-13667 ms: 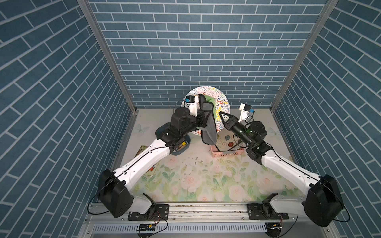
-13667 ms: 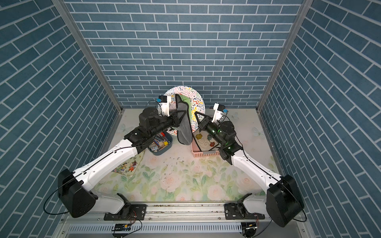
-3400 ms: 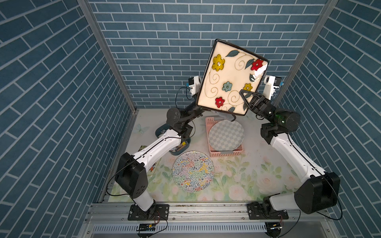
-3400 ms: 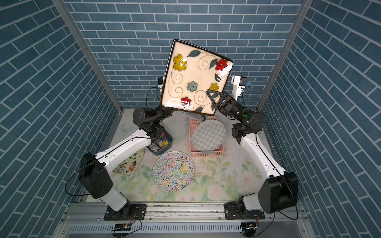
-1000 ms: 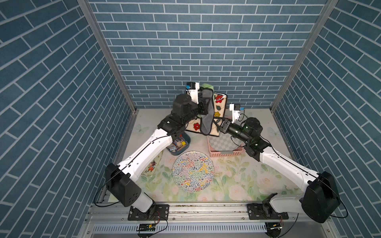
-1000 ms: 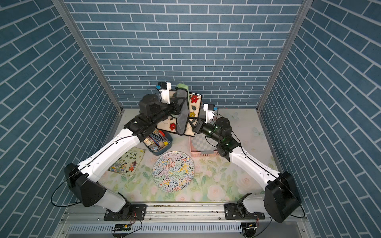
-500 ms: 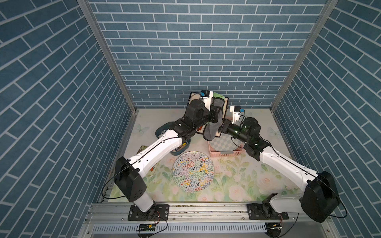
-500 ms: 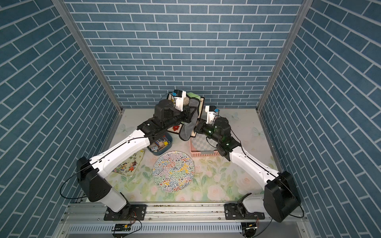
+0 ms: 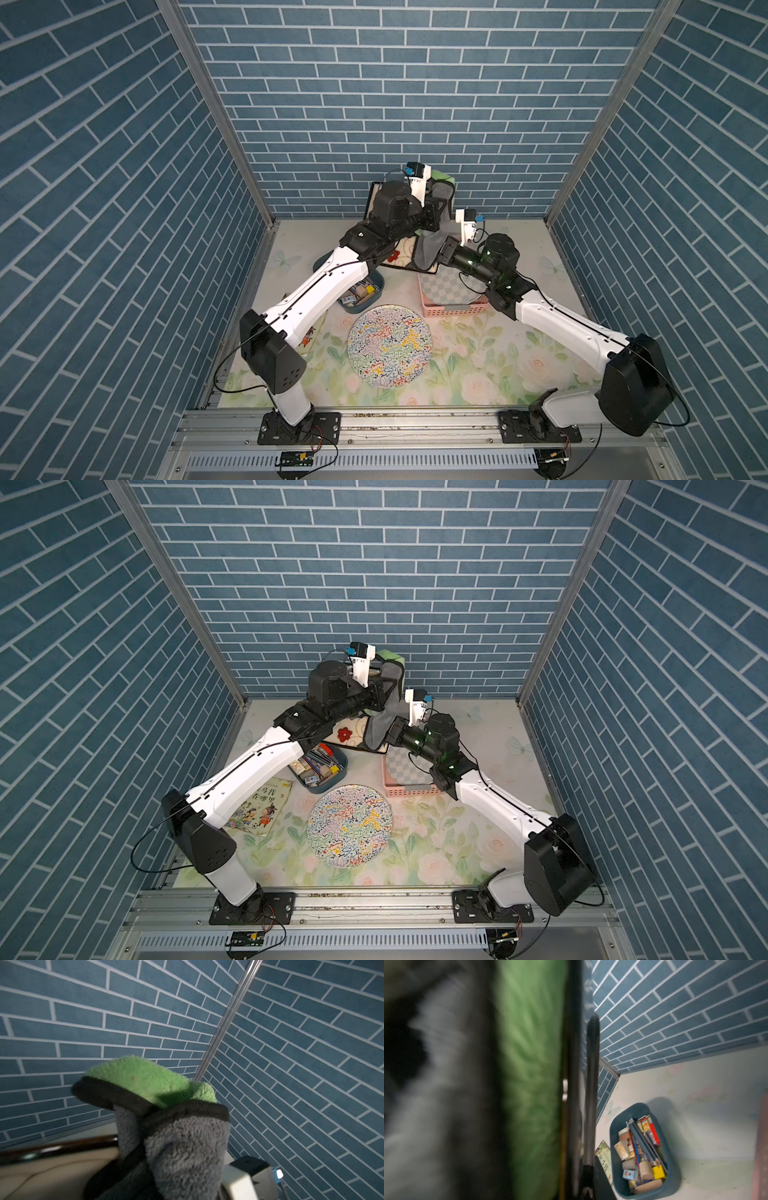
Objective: Wipe the wet plate dry
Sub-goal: Wipe the plate with towel.
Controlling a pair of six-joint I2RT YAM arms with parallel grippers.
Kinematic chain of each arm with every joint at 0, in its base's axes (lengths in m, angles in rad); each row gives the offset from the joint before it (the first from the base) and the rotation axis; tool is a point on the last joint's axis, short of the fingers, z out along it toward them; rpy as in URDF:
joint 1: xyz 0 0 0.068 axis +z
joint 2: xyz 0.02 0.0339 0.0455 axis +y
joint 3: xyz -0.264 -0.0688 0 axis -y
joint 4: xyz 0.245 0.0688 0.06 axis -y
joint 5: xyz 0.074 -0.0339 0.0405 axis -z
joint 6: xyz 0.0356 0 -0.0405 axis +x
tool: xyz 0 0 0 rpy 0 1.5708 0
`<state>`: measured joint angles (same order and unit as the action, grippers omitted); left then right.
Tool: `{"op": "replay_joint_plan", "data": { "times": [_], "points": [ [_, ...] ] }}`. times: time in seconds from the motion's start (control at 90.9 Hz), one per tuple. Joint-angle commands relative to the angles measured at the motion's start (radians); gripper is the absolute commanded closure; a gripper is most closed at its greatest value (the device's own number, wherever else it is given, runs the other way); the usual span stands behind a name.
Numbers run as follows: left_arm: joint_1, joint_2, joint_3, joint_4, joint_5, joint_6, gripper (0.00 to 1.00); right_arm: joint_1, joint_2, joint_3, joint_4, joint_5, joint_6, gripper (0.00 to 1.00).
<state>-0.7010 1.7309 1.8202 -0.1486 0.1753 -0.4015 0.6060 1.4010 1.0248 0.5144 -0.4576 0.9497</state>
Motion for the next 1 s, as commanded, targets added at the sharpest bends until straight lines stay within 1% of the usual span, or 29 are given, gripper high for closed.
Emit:
{"op": "replay_joint_plan", "data": {
  "times": [0.0,0.055,0.077,0.121,0.165,0.242,0.275,0.297,0.319,0.352,0.407,0.44,0.473,0.539,0.594,0.715,0.825,0.902,0.99],
  "points": [
    [0.005,0.032,-0.033,-0.114,-0.032,-0.017,1.00,-0.100,-0.082,0.133,0.419,-0.089,0.054,1.00],
    [0.039,-0.014,-0.097,-0.071,-0.009,-0.076,1.00,-0.182,-0.096,0.095,0.507,-0.094,0.151,1.00],
    [0.058,-0.037,-0.143,-0.031,0.012,-0.112,1.00,-0.219,-0.104,0.080,0.548,-0.097,0.192,1.00],
    [0.102,-0.085,-0.224,0.048,0.067,-0.188,1.00,-0.264,-0.123,0.050,0.608,-0.101,0.257,1.00],
    [0.144,-0.141,-0.314,0.124,0.148,-0.254,1.00,-0.307,-0.139,0.026,0.661,-0.109,0.301,1.00],
    [0.202,-0.226,-0.435,0.269,0.251,-0.353,1.00,-0.350,-0.161,-0.012,0.751,-0.109,0.383,1.00],
    [0.221,-0.257,-0.469,0.326,0.292,-0.411,1.00,-0.362,-0.171,-0.027,0.779,-0.103,0.409,1.00],
    [0.235,-0.279,-0.492,0.395,0.333,-0.459,1.00,-0.370,-0.175,-0.041,0.798,-0.093,0.432,1.00],
    [0.249,-0.294,-0.522,0.472,0.372,-0.535,1.00,-0.376,-0.181,-0.051,0.819,-0.081,0.450,1.00],
    [0.271,-0.315,-0.575,0.645,0.425,-0.660,1.00,-0.379,-0.187,-0.074,0.853,-0.059,0.480,1.00],
    [0.293,-0.320,-0.641,0.956,0.482,-0.932,1.00,-0.379,-0.176,-0.091,0.949,-0.038,0.536,1.00],
    [0.300,-0.305,-0.660,1.143,0.487,-1.081,1.00,-0.379,-0.159,-0.089,1.008,-0.037,0.566,1.00],
    [0.300,-0.280,-0.659,1.278,0.479,-1.199,1.00,-0.375,-0.137,-0.082,1.072,-0.040,0.608,1.00],
    [0.284,-0.232,-0.632,1.474,0.447,-1.352,1.00,-0.357,-0.087,-0.063,1.162,-0.048,0.673,1.00],
    [0.260,-0.199,-0.594,1.555,0.421,-1.415,1.00,-0.336,-0.054,-0.047,1.197,-0.067,0.694,1.00],
    [0.207,-0.134,-0.496,1.649,0.380,-1.480,1.00,-0.284,-0.022,-0.034,1.178,-0.124,0.684,1.00],
    [0.171,-0.067,-0.419,1.741,0.326,-1.561,1.00,-0.225,0.009,-0.033,1.246,-0.170,0.696,1.00],
    [0.149,-0.038,-0.372,1.746,0.318,-1.570,1.00,-0.170,0.036,-0.027,1.280,-0.192,0.703,1.00],
    [0.114,-0.018,-0.349,1.739,0.320,-1.562,1.00,-0.115,0.074,0.003,1.276,-0.210,0.693,1.00]
  ]
}}
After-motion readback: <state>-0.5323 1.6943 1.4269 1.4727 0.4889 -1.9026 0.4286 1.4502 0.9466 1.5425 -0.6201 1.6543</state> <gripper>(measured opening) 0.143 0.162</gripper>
